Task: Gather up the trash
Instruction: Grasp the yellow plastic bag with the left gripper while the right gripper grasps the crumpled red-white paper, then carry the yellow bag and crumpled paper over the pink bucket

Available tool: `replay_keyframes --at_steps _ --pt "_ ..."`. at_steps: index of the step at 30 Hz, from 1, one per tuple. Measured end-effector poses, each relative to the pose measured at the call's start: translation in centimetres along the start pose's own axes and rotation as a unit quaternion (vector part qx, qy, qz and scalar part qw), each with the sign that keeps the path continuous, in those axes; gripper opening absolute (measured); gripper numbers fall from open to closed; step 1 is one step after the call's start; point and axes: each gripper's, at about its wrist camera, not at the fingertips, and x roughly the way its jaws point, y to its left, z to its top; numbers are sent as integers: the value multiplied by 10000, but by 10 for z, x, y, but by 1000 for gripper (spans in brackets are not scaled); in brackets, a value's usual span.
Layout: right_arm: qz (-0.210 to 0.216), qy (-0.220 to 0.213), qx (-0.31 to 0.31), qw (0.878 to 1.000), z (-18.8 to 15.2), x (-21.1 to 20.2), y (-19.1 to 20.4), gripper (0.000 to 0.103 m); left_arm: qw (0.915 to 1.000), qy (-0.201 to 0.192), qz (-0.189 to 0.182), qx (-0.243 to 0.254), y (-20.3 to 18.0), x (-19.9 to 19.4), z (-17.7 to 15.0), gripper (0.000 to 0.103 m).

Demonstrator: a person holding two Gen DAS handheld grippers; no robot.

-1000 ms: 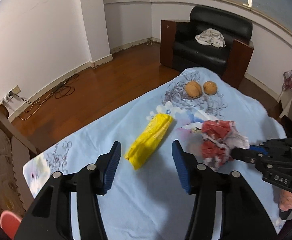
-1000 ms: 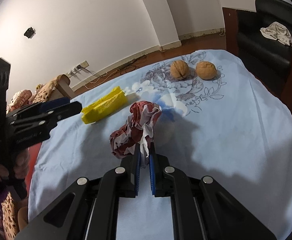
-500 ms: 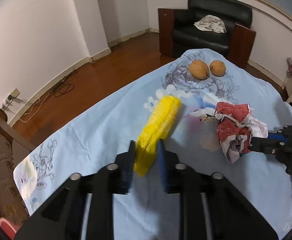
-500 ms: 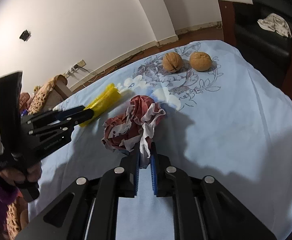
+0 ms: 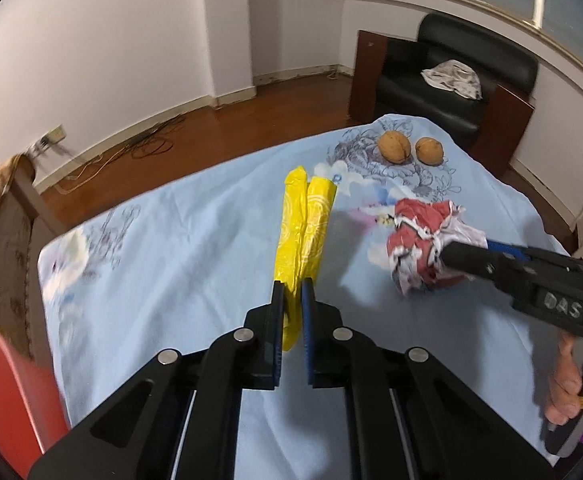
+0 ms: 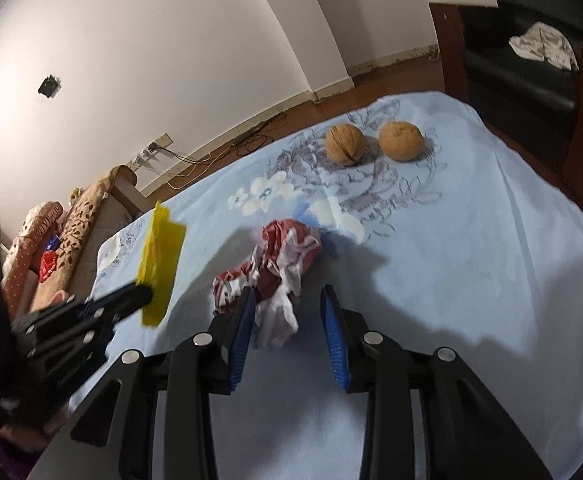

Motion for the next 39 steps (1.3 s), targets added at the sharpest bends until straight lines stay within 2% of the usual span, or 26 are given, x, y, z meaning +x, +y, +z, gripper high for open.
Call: replay_keyframes --at_steps 1,4,5,7,12,21,27,39 --pt "-39 -18 -37 10000 0 0 1 31 9999 23 56 -92 0 -3 -3 8" --pt "-165 -13 -157 9997 0 5 4 12 9991 64 251 -333 3 -13 -11 8" --pt "-167 19 -185 9997 -1 6 4 9 9986 57 361 -374 3 -16 -14 8" --pt "-178 31 -233 9996 -2 7 5 8 9975 31 571 -406 2 -23 -19 8" --pt "-110 -66 -367 9992 -3 -2 10 7 9953 -50 824 -498 2 -37 -28 8" --pt "36 -269 -666 9974 -4 -25 31 7 9915 -256 1084 -678 3 -57 -33 8" --pt "195 -343 -841 9957 -3 -37 50 7 9879 -245 1197 -950 14 -65 -41 8" --pt "431 -340 -1253 9906 -10 -46 93 7 9758 -364 1575 -1473 45 -88 -58 8"
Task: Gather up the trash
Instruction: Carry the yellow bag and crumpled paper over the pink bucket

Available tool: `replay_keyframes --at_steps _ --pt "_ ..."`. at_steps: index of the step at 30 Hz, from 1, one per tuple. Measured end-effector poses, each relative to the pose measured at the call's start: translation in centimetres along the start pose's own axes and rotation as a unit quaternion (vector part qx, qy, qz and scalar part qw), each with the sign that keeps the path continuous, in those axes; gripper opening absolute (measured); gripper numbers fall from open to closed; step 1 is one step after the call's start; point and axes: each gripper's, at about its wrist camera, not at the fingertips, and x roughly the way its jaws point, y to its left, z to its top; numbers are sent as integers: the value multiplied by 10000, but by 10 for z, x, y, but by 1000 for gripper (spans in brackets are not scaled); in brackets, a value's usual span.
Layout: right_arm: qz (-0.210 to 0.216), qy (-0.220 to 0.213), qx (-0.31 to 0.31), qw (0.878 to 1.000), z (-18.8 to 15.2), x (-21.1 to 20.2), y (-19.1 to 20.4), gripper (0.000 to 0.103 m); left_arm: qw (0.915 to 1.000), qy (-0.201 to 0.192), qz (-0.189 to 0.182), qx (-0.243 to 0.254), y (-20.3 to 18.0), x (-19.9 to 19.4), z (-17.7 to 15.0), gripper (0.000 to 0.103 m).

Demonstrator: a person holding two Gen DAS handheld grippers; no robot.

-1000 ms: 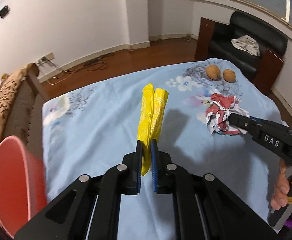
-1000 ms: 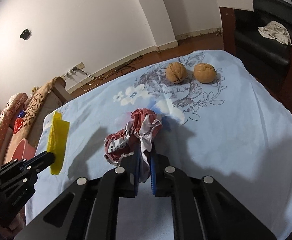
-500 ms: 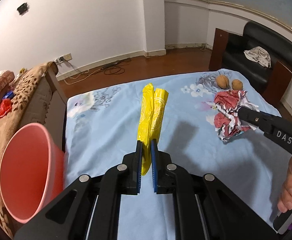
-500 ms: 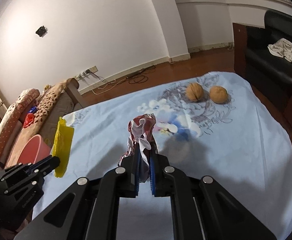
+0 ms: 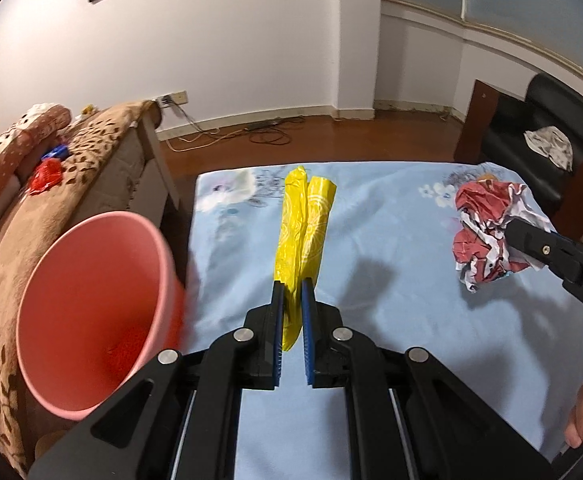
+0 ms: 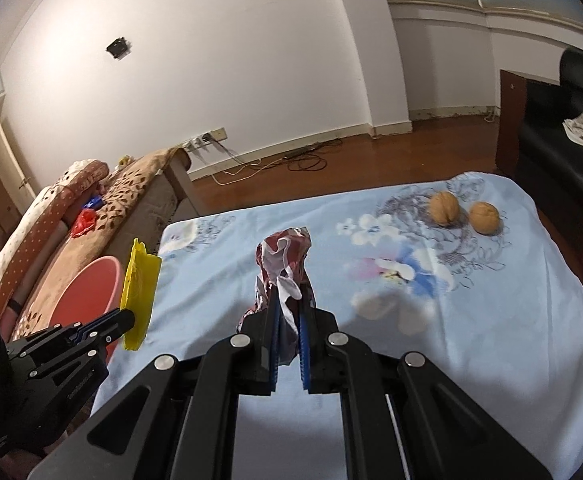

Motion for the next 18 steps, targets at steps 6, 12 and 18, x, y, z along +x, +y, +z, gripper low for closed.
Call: replay_keyframes --at_steps 6,12,18 --pt "122 4 -203 9997 3 0 24 7 9996 -7 133 -240 20 -6 -5 8" --pt "301 13 -421 9987 6 4 54 7 9985 -72 283 -461 40 -15 -9 8" --pt "503 67 -677 9964 6 11 86 7 9965 -103 475 -674 63 -23 -15 8"
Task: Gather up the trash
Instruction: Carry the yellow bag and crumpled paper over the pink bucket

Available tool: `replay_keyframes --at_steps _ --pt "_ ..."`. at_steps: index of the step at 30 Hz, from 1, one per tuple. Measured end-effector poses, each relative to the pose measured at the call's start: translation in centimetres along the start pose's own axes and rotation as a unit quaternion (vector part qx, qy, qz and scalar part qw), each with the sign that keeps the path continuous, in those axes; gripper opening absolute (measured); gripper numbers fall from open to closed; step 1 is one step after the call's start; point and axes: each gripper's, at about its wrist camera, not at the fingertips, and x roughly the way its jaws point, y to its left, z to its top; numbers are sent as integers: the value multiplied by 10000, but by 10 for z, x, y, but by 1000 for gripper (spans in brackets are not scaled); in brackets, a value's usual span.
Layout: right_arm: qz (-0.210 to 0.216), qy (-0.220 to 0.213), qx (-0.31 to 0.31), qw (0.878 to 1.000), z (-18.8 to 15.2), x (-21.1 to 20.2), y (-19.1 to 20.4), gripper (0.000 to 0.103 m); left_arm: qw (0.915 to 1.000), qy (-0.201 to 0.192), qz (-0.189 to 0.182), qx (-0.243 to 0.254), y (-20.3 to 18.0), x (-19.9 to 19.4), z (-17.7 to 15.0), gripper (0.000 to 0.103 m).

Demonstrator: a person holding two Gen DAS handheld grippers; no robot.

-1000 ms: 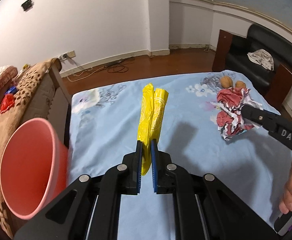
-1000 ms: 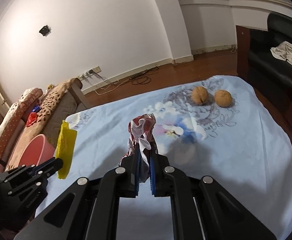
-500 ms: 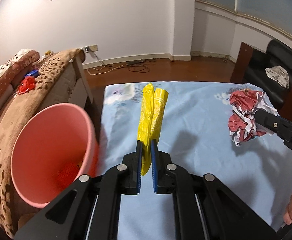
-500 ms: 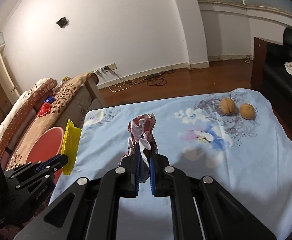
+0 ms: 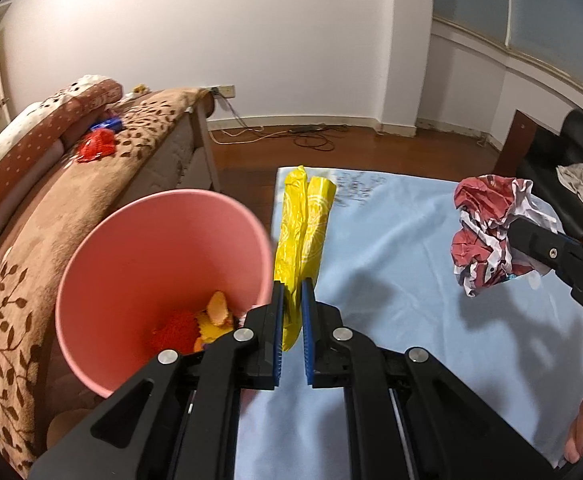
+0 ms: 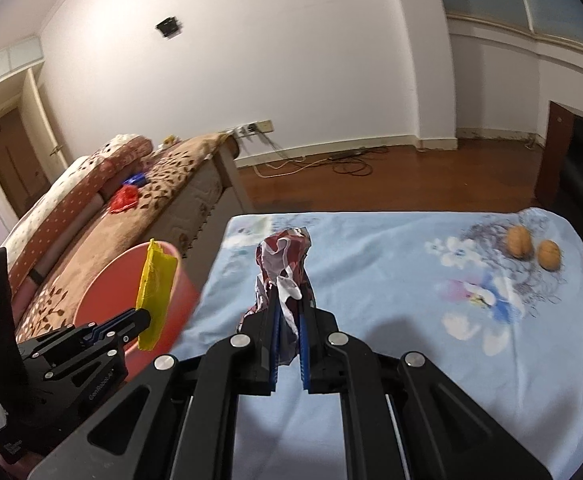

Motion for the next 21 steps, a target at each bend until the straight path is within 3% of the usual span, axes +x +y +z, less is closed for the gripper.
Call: replay_keyframes --at_steps 21 --pt "795 189 -844 9931 15 42 113 7 9958 -147 663 -618 80 -14 -7 8"
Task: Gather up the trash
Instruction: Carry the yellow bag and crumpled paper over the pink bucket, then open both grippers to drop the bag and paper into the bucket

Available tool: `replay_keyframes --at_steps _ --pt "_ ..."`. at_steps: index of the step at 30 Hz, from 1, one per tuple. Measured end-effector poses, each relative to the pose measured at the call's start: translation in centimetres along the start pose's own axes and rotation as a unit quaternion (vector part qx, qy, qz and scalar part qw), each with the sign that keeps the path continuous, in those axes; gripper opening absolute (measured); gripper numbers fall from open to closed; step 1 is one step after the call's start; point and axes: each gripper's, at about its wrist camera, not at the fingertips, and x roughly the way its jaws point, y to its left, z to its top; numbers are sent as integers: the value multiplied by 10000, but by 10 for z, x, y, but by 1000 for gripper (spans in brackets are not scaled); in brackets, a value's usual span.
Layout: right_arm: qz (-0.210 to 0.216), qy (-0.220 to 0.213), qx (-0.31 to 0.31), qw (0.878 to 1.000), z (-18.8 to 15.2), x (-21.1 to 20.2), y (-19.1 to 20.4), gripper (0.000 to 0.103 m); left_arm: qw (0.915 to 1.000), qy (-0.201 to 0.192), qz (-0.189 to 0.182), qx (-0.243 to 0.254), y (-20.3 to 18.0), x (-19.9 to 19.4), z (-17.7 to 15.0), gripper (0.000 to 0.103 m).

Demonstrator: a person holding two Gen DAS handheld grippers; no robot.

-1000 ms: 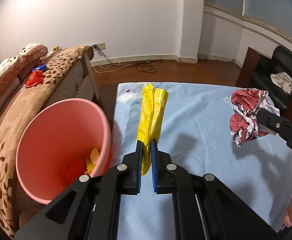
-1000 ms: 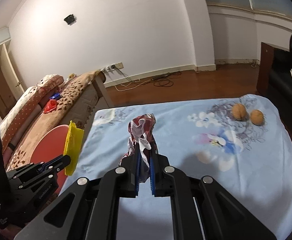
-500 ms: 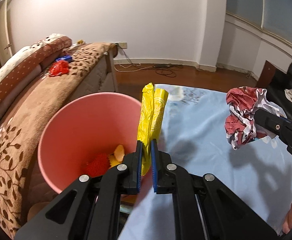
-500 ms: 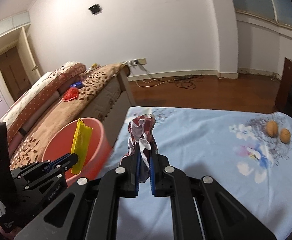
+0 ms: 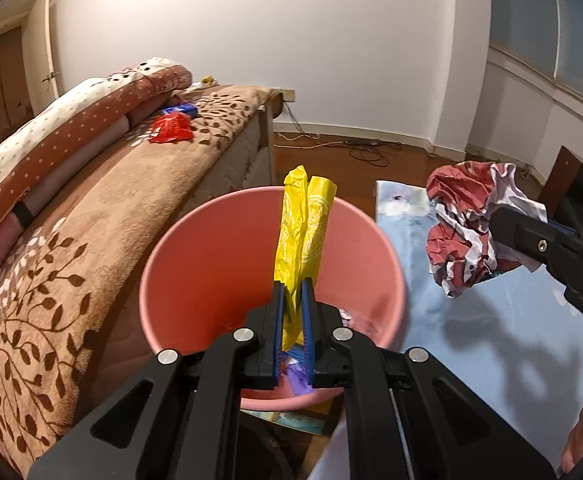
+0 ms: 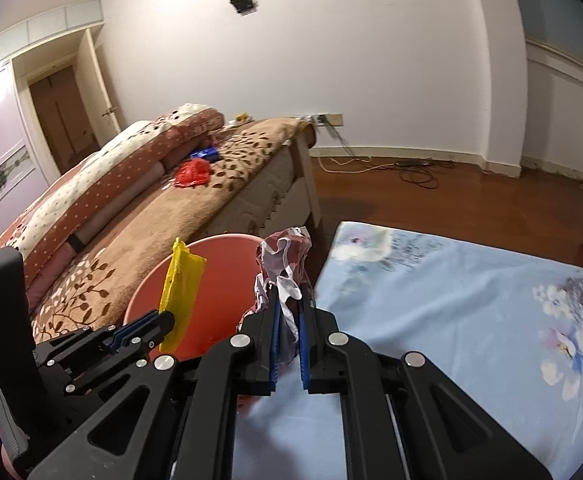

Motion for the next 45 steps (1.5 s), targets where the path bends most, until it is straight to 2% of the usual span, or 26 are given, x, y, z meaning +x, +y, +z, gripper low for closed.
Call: replay_keyframes --at_steps 18,40,42,45 --pt "313 257 -318 9987 10 45 45 7 9991 103 332 -223 41 17 0 8" --pt "292 539 -440 9972 9 77 58 8 9981 314 349 -403 59 37 -3 8" --pt "287 556 -442 9971 8 78 58 11 9981 337 336 -392 59 38 -4 9" --pt "271 539 -427 9973 8 78 58 19 9979 391 355 -380 59 40 -4 18"
